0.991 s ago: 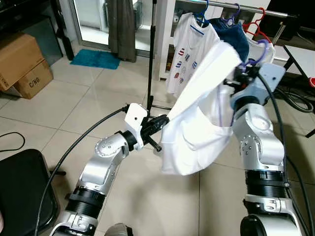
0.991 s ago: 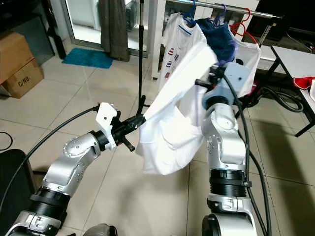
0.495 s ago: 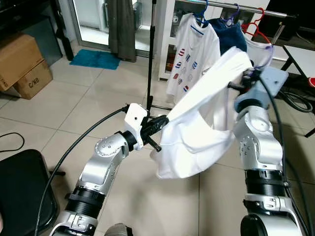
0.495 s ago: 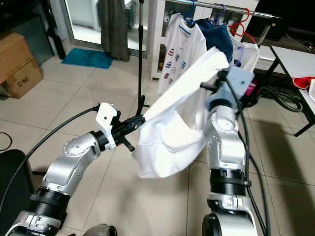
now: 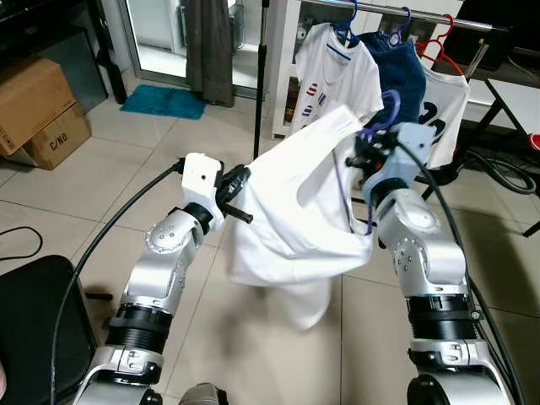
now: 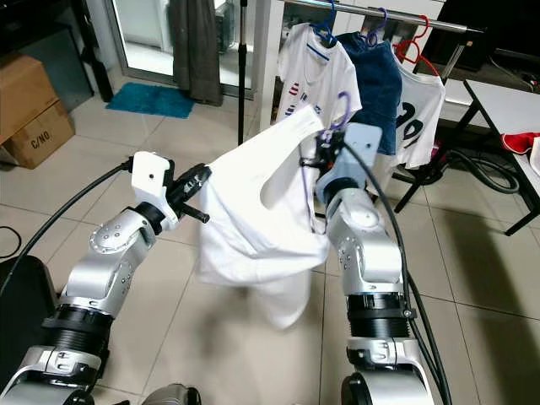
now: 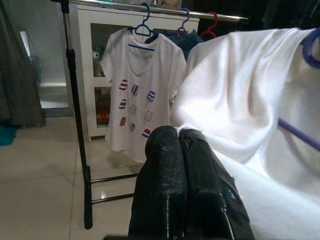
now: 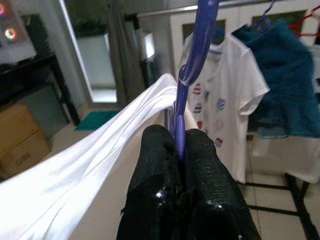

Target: Hang hanger

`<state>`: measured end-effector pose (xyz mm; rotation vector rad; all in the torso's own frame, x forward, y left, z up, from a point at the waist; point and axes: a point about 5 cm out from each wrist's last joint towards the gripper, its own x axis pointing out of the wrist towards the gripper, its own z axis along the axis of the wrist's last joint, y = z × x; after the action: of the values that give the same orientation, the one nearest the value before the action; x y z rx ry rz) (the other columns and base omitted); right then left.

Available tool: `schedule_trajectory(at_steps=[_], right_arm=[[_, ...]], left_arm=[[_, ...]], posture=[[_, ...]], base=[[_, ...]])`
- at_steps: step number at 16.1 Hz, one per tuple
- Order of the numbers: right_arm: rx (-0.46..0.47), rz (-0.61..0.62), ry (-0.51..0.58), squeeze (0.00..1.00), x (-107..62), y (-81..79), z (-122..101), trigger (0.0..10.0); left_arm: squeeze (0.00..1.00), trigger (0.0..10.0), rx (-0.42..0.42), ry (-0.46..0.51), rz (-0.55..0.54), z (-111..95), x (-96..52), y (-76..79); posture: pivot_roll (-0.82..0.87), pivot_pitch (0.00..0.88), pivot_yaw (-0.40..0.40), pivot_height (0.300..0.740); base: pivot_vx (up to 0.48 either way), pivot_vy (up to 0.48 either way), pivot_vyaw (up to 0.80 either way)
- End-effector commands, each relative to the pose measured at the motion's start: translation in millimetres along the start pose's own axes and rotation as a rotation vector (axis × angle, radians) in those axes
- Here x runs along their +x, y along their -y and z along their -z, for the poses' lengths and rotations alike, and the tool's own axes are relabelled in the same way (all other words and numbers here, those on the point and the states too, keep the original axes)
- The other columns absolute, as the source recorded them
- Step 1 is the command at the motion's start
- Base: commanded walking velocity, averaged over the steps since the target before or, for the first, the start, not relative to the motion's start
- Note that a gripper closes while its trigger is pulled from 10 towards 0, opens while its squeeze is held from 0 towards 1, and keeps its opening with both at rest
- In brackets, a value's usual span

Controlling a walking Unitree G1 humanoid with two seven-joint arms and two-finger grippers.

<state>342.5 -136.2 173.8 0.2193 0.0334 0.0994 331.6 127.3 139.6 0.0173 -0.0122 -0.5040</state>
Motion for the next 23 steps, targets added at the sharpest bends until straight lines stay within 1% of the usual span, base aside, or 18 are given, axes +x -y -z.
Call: schedule_trajectory(at_steps=[1,3,6,7,8,9,10,12,13,15,16,18,19,20,21,22,23], right_arm=[[0.008,-0.01,0.041,0.0,-2.7,0.4,-9.7,0.0],[0.011,-0.013,0.039,0.0,-3.5,0.6,-10.1,0.0],[0.013,-0.014,0.04,0.0,-3.2,2.1,-12.6,0.0],[0.012,-0.016,0.04,0.0,-3.0,2.0,-12.9,0.0],[0.012,-0.021,0.041,0.0,-1.9,1.8,-13.3,0.0],[0.012,-0.022,0.041,0.0,-1.4,1.9,-13.6,0.0],[0.013,-0.025,0.045,0.0,0.0,1.7,-15.0,0.0],[0.014,-0.018,0.054,0.0,2.3,2.6,-16.9,0.0],[0.013,0.011,0.069,0.0,3.5,5.3,-19.1,0.0],[0.016,0.117,0.117,0.0,4.2,16.4,-25.6,0.0],[0.022,0.244,0.193,0.0,2.6,32.6,-37.1,0.0],[0.018,0.413,0.332,0.0,-3.2,55.6,-59.7,0.0],[0.014,0.434,0.349,0.0,-4.2,58.6,-62.7,0.0],[0.012,0.424,0.336,0.0,-2.7,58.9,-62.3,0.0],[0.019,0.357,0.261,0.0,2.6,52.6,-52.7,0.0],[0.026,0.228,0.129,0.0,8.2,36.3,-31.5,0.0],[0.022,0.183,0.086,0.0,9.6,30.3,-24.2,0.0]], left_arm=[[0.0,0.0,-0.01,-0.007,0.049,1.2,1.6,9.0],[0.0,0.0,-0.031,-0.011,0.147,4.2,1.9,25.4],[0.0,0.0,-0.037,-0.028,0.24,8.0,-1.2,38.7],[0.0,0.0,-0.033,-0.039,0.25,10.5,-3.3,40.2],[0.0,0.2,-0.029,-0.049,0.255,12.2,-4.7,40.4],[0.0,0.2,-0.03,-0.052,0.257,12.6,-5.1,40.5],[0.0,0.0,-0.025,-0.055,0.254,12.2,-4.9,39.1],[0.0,0.0,-0.016,-0.044,0.251,9.6,-4.4,37.5],[0.0,0.0,-0.017,-0.037,0.254,8.2,-4.1,37.4],[0.0,0.0,-0.038,-0.021,0.294,6.1,-4.3,40.9],[0.0,0.0,-0.042,-0.028,0.324,7.1,-5.3,44.7],[0.0,0.0,-0.04,-0.05,0.299,11.4,-4.9,43.4],[0.0,0.0,-0.04,-0.052,0.295,12.0,-4.9,42.9],[0.0,0.0,-0.041,-0.054,0.287,12.7,-5.0,41.9],[0.0,0.0,-0.043,-0.054,0.284,12.8,-5.1,41.5],[0.0,0.0,-0.046,-0.052,0.278,12.5,-5.0,41.3],[0.0,0.0,-0.047,-0.052,0.276,12.3,-4.9,41.2]], posture=[[-0.07,0.0,-0.078,0.74],[-0.07,0.0,-0.074,0.74],[-0.06,0.001,-0.083,0.74],[-0.06,0.0,-0.087,0.74],[-0.06,0.0,-0.088,0.74],[-0.06,0.0,-0.089,0.74],[-0.05,0.0,-0.091,0.74],[-0.05,0.0,-0.091,0.74],[-0.05,0.0,-0.093,0.74],[-0.05,0.0,-0.094,0.74],[-0.05,0.0,-0.094,0.74],[-0.06,0.0,-0.094,0.74],[-0.06,0.0,-0.095,0.74],[-0.06,0.0,-0.096,0.74],[-0.06,0.0,-0.096,0.74],[-0.06,0.0,-0.097,0.74],[-0.06,0.0,-0.097,0.74]], base=[[0.0,0.0,0.0],[0.0,0.0,0.0],[0.0,0.0,0.0],[0.0,0.0,0.0],[0.0,0.0,0.0],[0.0,0.0,0.0],[0.0,0.0,0.0],[0.0,0.0,0.0],[0.0,0.0,0.0],[0.0,0.0,0.0],[0.0,0.0,0.0],[0.0,0.0,0.0],[0.0,0.0,0.0],[0.0,0.0,0.0],[0.0,0.0,0.0],[0.0,0.0,0.0],[0.0,0.0,0.0]])
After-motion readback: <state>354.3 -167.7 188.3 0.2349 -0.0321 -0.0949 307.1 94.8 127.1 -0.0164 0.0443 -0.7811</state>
